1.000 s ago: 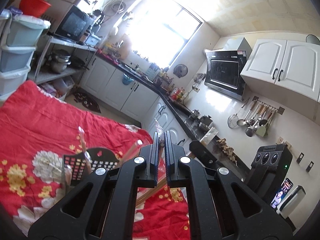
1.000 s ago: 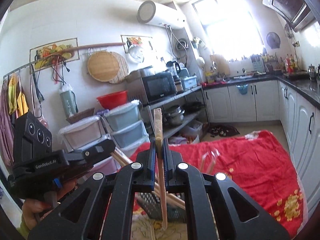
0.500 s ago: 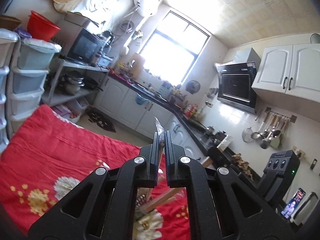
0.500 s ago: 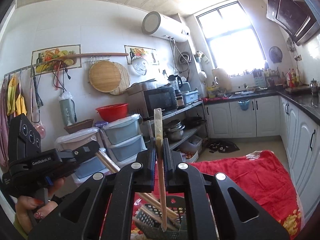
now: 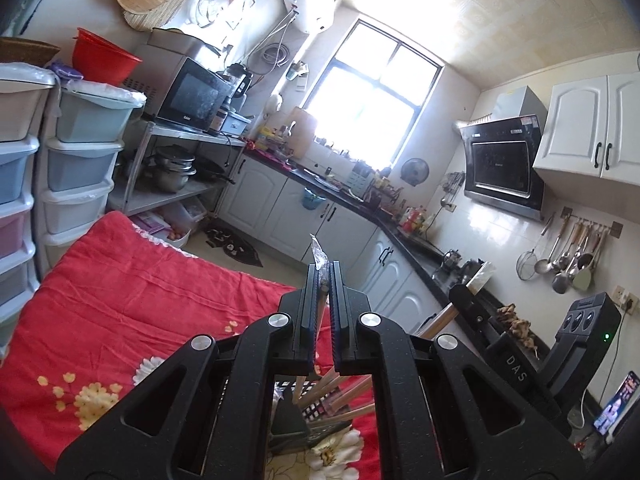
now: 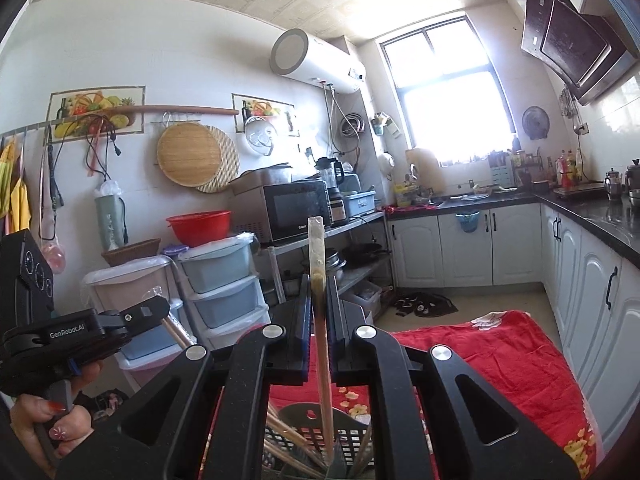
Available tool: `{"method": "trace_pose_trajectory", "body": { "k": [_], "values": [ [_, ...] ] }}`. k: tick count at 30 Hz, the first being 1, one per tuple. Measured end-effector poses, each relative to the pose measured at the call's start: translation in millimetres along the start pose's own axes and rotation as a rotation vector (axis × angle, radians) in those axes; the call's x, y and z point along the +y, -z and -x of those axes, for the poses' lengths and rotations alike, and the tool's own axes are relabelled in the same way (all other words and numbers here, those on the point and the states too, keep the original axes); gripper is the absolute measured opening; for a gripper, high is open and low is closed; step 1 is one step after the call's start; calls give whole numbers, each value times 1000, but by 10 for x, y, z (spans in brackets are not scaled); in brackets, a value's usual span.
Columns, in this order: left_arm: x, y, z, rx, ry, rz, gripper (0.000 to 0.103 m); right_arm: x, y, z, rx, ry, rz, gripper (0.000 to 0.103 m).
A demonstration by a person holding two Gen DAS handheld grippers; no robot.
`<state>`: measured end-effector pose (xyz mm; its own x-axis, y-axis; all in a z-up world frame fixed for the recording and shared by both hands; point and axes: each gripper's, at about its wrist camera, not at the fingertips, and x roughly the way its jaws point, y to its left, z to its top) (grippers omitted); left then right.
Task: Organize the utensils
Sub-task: 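Lift both held chopsticks up over the mesh holder, then lower the chopsticks into the mesh holder and open both tools, then pull both open tools back and lower them toward the chopstick pile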
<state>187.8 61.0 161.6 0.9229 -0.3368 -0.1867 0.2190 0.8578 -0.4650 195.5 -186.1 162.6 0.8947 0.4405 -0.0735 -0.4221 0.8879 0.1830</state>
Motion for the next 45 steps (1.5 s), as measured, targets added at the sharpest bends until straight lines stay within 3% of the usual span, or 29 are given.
{"method": "trace_pose_trajectory", "body": {
  "k": [15, 27, 29, 31, 33, 35, 37, 45],
  "values": [
    [-9, 237, -169, 46, -14, -25, 3, -118, 305, -115, 10, 51, 4, 7],
    [6, 458, -315, 105, -12, -24, 3, -160, 540, -228, 96, 70, 5, 8],
    [23, 491, -337, 113, -13, -20, 3, -174, 575, -248, 119, 70, 0, 12],
    [32, 519, -351, 118, -20, -21, 3, -182, 599, -271, 147, 68, -4, 29],
    [38, 541, -349, 121, -19, -19, 4, -193, 622, -271, 164, 66, -10, 31],
    [44, 556, -348, 124, -20, -18, 10, -195, 636, -260, 176, 66, -6, 32],
    [40, 563, -343, 128, -20, -19, 23, -203, 648, -245, 185, 69, -10, 37],
    [41, 559, -267, 125, -21, -21, 51, -275, 677, -123, 215, 81, -39, 44]
  ]
}}
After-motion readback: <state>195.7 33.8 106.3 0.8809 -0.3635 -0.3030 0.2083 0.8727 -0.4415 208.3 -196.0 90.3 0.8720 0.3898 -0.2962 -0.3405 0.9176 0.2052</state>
